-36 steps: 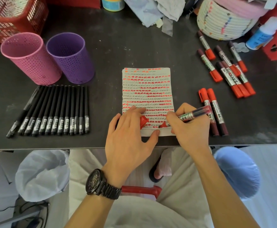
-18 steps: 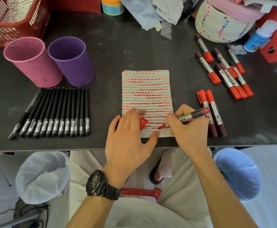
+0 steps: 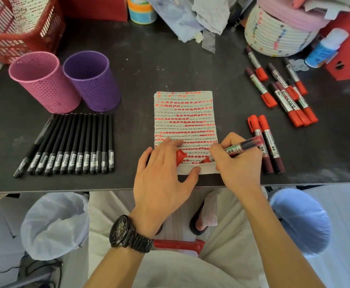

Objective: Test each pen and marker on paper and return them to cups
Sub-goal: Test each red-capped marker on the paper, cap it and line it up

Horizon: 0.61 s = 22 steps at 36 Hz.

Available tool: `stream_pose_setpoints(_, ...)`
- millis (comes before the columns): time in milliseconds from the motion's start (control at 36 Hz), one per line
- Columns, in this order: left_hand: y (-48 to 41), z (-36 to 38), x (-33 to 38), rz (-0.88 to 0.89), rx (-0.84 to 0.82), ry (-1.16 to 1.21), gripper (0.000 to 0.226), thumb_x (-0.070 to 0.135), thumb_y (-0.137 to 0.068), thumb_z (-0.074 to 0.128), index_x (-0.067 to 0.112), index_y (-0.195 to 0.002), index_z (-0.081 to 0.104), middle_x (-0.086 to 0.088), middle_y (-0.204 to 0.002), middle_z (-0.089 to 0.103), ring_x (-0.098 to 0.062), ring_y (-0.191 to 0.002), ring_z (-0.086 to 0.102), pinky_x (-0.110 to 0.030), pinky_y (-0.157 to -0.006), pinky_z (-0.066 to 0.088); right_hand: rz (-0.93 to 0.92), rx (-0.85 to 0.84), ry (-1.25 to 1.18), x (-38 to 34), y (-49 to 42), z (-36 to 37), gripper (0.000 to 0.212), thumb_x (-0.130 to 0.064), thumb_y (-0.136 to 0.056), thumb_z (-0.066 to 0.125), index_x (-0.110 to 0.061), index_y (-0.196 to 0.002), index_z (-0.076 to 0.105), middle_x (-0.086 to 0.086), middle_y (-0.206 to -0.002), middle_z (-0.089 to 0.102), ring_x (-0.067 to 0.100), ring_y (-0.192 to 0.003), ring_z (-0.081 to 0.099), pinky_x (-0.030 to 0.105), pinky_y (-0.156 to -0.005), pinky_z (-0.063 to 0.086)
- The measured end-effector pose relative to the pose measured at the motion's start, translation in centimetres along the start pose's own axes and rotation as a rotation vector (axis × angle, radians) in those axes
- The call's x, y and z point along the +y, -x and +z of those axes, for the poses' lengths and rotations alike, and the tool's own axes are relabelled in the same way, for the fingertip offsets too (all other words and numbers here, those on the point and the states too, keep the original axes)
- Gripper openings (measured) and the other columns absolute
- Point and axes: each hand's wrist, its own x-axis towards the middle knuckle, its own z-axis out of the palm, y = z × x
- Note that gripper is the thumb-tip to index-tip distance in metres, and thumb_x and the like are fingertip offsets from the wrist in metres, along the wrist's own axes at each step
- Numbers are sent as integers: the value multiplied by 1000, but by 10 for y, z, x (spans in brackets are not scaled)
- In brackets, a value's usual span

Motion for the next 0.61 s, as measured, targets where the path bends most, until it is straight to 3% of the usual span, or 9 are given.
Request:
stream_pose_setpoints(111,0,0,-1,5,-3,-3,56,57,-84,61,24,-129,53,11,-134,62,-10,-131,54,-38,-118,29,2,2,-21,1,-1,0,18,-25,-78,63,-22,-61,57,-9,-49,60,14,-46,57,32,-47,48)
stream_pose_setpoints(194,0,1,-1,8,5,-4,56,57,-85,60,24,-129,53,11,-134,62,-10,-130,54,-36,-119,28,35,64,-135,1,-2,-2,24,-22,-81,66,-18,-60,54,-4,-47,59,8,-43,55,20,-44,42)
stream_pose_setpoints(389,3,4,-7,15,-4,-12,57,61,-90,54,28,-136,49,14,-140,58,-7,-143,40,-31,-122,20,35,106,-275,-4,4,-5,36,-46,-84,70,-18,-66,56,5,-52,60,10,-44,54,22,-43,42)
stream_pose_setpoints(528,7,2,-10,83,49,50,49,56,-92,55,27,-131,49,16,-142,54,-8,-144,38,-35,-116,36,31,118,-290,-13,12,-9,29,-54,-84,70,-27,-75,64,-6,-62,67,5,-52,61,16,-47,46)
stream_pose_setpoints(611,14,-7,-13,89,110,210,37,48,-94,58,22,-120,57,21,-132,53,-9,-128,51,-31,-99,50,72,96,-358,-15,24,-15,30,-60,-81,72,-30,-82,70,-2,-60,66,6,-49,58,16,-45,44)
